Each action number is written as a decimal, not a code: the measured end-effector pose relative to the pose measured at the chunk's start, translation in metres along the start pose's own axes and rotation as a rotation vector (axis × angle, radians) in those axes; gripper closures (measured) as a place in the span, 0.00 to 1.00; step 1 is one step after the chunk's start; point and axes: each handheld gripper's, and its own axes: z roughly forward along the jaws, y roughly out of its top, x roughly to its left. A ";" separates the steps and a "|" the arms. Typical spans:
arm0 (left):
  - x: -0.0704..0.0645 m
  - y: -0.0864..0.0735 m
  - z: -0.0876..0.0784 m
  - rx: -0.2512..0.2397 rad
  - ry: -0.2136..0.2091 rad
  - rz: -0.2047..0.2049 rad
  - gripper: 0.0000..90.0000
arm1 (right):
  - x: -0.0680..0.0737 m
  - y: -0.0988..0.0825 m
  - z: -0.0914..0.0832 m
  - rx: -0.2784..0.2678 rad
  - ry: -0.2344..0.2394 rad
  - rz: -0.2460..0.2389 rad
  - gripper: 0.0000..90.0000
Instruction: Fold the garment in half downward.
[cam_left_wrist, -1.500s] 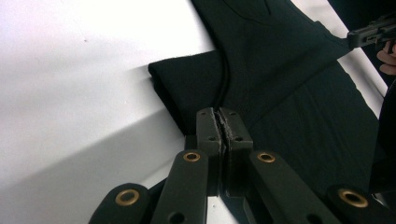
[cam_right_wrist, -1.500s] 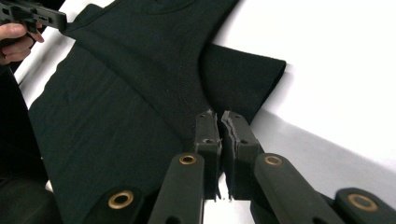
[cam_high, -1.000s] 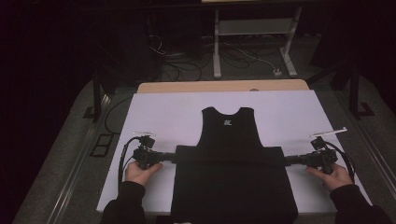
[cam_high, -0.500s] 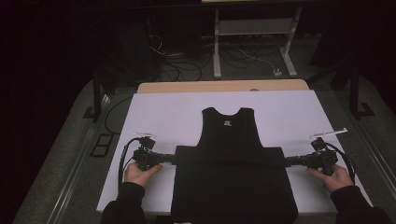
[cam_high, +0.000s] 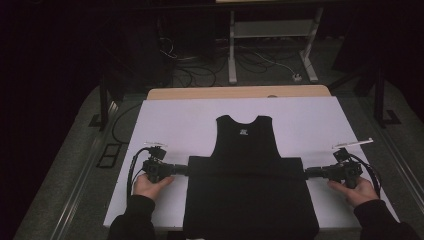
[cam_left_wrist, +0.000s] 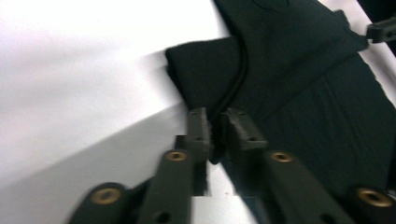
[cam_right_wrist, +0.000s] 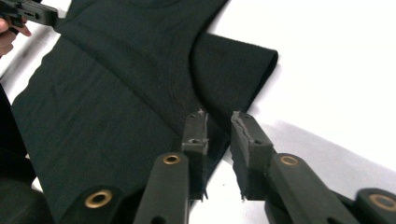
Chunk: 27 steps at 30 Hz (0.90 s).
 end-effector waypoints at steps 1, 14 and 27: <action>0.000 0.000 -0.001 -0.011 0.006 0.002 0.76 | 0.000 0.000 0.000 -0.007 -0.003 -0.007 0.75; -0.008 0.013 -0.009 -0.087 0.058 0.128 0.33 | 0.004 0.008 -0.006 -0.093 -0.065 -0.064 0.33; -0.010 0.021 -0.005 -0.074 0.065 0.174 0.15 | 0.004 0.023 -0.008 -0.125 -0.105 -0.071 0.11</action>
